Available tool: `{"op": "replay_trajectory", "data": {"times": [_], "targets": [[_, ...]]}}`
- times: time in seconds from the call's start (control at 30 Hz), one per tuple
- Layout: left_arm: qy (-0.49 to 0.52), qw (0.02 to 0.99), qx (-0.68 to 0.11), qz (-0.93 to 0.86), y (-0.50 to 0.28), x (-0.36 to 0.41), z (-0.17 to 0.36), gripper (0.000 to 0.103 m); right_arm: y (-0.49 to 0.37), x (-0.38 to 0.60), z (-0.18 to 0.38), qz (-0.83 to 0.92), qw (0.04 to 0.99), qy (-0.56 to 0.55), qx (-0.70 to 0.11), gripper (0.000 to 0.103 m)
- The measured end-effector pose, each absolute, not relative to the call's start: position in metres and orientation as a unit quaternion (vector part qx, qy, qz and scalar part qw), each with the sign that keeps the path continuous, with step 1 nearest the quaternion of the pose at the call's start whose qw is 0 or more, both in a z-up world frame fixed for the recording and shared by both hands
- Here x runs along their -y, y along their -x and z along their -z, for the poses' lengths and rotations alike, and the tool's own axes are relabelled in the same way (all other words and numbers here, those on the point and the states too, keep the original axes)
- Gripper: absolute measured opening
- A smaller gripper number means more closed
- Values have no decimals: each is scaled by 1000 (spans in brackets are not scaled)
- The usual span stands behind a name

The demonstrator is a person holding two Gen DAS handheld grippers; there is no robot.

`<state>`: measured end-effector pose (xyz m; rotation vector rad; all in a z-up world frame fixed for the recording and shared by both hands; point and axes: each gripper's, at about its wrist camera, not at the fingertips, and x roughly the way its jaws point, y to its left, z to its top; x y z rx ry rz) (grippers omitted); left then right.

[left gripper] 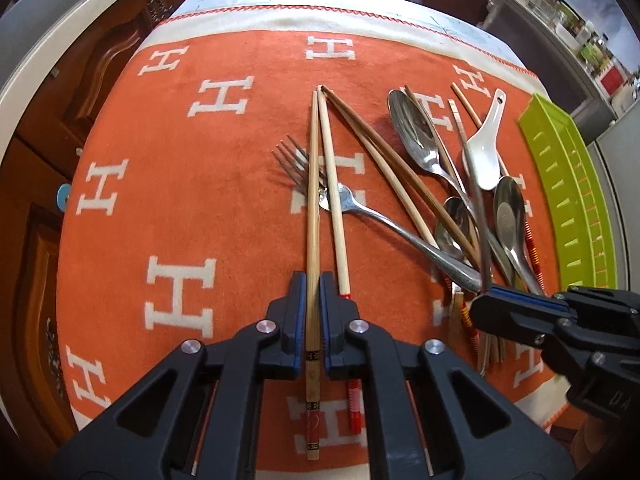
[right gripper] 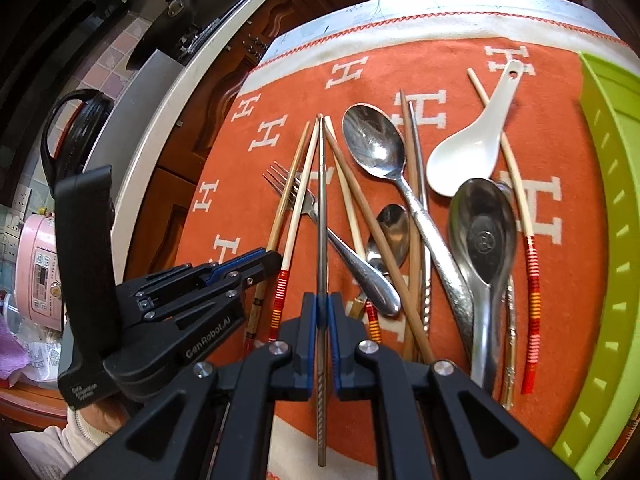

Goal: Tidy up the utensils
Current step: 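Carry both chopsticks into the green tray and open both tools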

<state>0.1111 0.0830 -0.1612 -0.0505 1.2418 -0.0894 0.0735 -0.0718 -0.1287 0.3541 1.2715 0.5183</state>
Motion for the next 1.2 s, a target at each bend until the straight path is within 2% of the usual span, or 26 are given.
{"op": "replay_trajectory", "data": {"times": [0.37,0.83,1.0,1.2], "targets": [[66,818,-563,99,-86,-54,109,4,-58,118,105,-223,768,-212,-562,6],[38,812,-545,206,-94,92,66,4,-50,241,66,-119,808,-256,-518,6],[39,805,-550,219,-104,138,66,4,-60,267,60,-76,822,-234,-514,6],[43,786,-574,227,-111,171,92,4,-71,279,75,-27,826,-173,-537,6]]}}
